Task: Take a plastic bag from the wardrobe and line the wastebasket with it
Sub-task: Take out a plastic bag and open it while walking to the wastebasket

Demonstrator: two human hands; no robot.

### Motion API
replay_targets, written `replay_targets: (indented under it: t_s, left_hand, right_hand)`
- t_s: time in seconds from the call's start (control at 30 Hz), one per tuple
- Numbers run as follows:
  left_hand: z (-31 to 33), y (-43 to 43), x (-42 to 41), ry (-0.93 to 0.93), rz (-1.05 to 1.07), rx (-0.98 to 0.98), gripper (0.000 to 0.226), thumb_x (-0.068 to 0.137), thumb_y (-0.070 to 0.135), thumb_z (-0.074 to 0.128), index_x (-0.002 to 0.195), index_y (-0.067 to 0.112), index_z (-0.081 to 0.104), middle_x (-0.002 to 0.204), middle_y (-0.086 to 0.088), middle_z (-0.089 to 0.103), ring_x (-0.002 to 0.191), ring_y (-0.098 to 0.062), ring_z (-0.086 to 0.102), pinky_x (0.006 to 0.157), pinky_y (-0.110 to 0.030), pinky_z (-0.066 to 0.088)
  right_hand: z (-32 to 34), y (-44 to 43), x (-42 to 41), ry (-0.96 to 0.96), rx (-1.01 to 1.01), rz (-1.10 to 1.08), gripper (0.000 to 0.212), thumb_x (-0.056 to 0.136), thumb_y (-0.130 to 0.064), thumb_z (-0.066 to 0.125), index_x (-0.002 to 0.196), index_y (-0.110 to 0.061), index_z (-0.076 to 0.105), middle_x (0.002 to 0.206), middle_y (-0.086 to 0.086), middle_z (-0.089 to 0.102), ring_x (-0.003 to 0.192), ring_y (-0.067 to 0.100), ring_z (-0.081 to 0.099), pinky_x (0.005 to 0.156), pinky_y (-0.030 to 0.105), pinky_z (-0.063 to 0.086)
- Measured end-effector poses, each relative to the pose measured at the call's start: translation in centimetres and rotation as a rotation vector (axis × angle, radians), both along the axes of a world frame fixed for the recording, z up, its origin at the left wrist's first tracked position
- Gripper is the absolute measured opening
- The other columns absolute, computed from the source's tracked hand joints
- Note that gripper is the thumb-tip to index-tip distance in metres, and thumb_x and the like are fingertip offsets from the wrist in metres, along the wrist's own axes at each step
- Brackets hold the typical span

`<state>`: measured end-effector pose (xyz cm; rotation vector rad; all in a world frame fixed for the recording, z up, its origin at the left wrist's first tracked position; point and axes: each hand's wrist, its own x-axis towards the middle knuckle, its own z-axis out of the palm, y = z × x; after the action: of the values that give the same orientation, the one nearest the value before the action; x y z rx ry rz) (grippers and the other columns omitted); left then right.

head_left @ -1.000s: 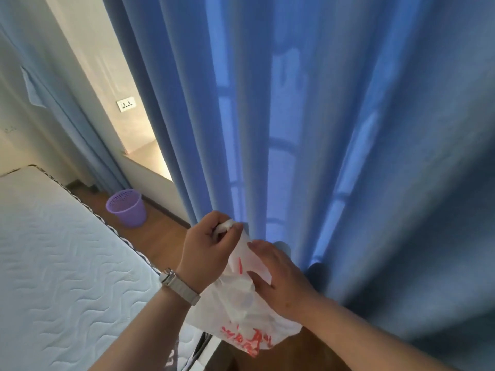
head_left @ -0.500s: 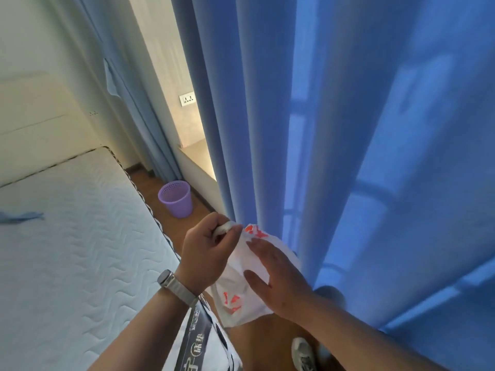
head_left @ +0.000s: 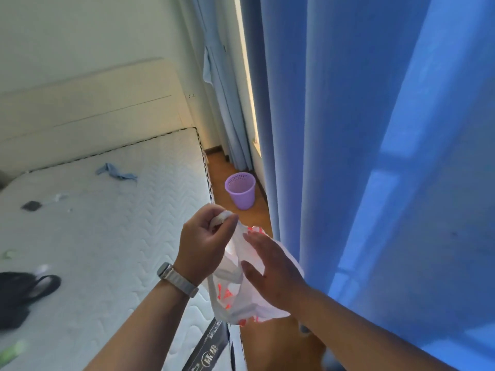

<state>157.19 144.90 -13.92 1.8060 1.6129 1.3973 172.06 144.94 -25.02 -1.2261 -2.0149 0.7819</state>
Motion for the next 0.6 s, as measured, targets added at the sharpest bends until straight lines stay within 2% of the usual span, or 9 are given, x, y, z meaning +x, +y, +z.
replay_targets:
  t_s: [0.07, 0.23, 0.43, 0.6]
  left_hand:
    - [0.3, 0.9, -0.5, -0.011, 0.056, -0.001, 0.014, 0.08, 0.026, 0.067, 0.072, 0.015, 0.062, 0.07, 0.001, 0.061, 0.061, -0.01, 0.055, 0.056, -0.013, 0.042]
    - [0.4, 3.5, -2.5, -0.015, 0.167, -0.007, 0.017, 0.08, 0.029, 0.067, 0.069, 0.018, 0.06, 0.065, -0.001, 0.059, 0.058, -0.015, 0.053, 0.053, -0.022, 0.044]
    - [-1.6, 8.8, -5.8, -0.036, 0.189, 0.003, 0.024, 0.078, 0.044, 0.062, 0.071, 0.022, 0.058, 0.067, 0.001, 0.059, 0.058, -0.016, 0.053, 0.055, -0.022, 0.045]
    - [-3.7, 15.4, -9.3, -0.1, 0.213, -0.035, 0.026, 0.077, 0.046, 0.063, 0.07, 0.021, 0.058, 0.061, 0.007, 0.055, 0.057, -0.01, 0.05, 0.057, -0.023, 0.045]
  right_hand:
    - [0.1, 1.5, -0.4, -0.004, 0.021, 0.04, 0.054, 0.095, -0.054, 0.047, 0.144, -0.045, 0.027, 0.151, -0.024, 0.034, 0.137, -0.001, 0.034, 0.111, 0.018, 0.024]
    - [0.2, 5.7, -2.2, 0.031, 0.079, 0.124, 0.049, 0.096, -0.05, 0.047, 0.14, -0.041, 0.028, 0.148, -0.014, 0.042, 0.134, 0.006, 0.041, 0.108, 0.026, 0.037]
    - [-1.2, 11.2, -5.5, 0.072, 0.043, 0.134, 0.051, 0.093, -0.05, 0.05, 0.14, -0.032, 0.044, 0.144, -0.009, 0.049, 0.13, 0.007, 0.047, 0.106, 0.032, 0.047]
    - [-1.8, 17.8, -8.4, -0.002, 0.016, 0.172, 0.052, 0.094, -0.051, 0.047, 0.143, -0.032, 0.04, 0.146, -0.012, 0.043, 0.133, 0.003, 0.039, 0.11, 0.03, 0.039]
